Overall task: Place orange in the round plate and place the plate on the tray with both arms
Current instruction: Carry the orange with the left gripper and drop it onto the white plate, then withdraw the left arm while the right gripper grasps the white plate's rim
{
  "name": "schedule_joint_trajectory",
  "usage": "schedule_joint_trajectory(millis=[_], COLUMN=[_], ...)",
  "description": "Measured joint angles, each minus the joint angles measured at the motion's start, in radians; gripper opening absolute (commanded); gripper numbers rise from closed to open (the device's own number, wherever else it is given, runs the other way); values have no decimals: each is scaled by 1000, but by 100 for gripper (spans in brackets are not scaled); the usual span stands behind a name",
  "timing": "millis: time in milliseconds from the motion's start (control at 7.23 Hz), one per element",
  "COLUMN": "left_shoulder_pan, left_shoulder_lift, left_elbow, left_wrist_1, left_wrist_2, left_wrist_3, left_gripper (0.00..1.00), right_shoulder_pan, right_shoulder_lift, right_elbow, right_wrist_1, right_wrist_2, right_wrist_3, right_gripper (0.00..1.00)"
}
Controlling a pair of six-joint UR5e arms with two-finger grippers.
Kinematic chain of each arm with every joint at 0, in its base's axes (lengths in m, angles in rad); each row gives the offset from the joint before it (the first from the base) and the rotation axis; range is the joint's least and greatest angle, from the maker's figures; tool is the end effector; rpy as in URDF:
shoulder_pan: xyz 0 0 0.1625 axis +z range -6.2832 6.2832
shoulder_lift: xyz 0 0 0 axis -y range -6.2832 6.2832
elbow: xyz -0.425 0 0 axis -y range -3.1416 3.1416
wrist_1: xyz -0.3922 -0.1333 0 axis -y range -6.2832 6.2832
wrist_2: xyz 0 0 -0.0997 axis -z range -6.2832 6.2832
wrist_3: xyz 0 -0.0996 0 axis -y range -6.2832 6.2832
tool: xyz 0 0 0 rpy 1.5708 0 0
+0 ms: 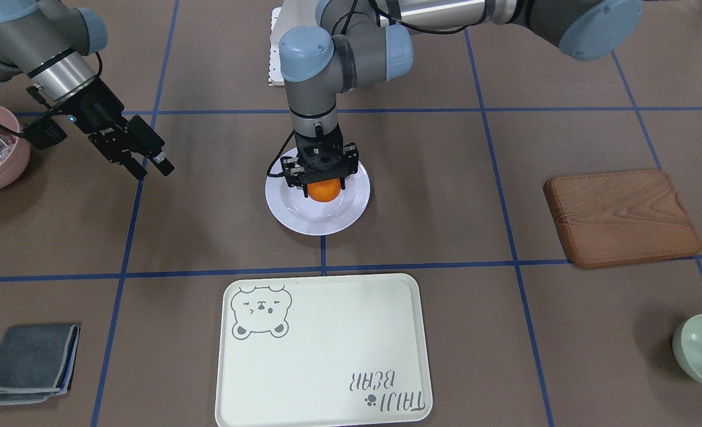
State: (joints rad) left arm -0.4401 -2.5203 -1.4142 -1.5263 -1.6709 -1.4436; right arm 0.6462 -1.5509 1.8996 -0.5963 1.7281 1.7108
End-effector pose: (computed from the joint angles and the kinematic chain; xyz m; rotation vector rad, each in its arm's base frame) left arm 0.6362 -0.4359 0.1353 0.1180 0.7468 -0.2605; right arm -0.3258 -0.3932 0.3809 0.2044 -1.3322 0.5621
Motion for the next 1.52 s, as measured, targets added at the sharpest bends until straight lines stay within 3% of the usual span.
schedule_joint_trajectory(millis=[138,277,692,969,1245,1522], left_shoulder_pan=[14,29,46,15,-136,-350], left_shoulder_lift=[-3,-3,9,55,213,369], left_elbow=[28,51,57,-54,-290,-397], left_wrist_1=[-24,-54,-89,-64,34,77], left_wrist_2=[7,23,57,44,-90,-236], left_wrist_3=[-1,0,2,73,300,594], left_gripper=[88,98,98,98,98,98], right_shoulder_pan=[-38,-60,-110,-177,-242,-297], right_shoulder_lift=[1,1,3,10,32,73], right_elbow=[-3,-3,-3,-2,-4,-20], right_wrist_1=[12,21,32,41,42,41], right_wrist_2=[-43,-63,-115,-204,-275,-322], right_wrist_3=[13,19,30,79,186,326], right_gripper=[100,100,100,100,100,99])
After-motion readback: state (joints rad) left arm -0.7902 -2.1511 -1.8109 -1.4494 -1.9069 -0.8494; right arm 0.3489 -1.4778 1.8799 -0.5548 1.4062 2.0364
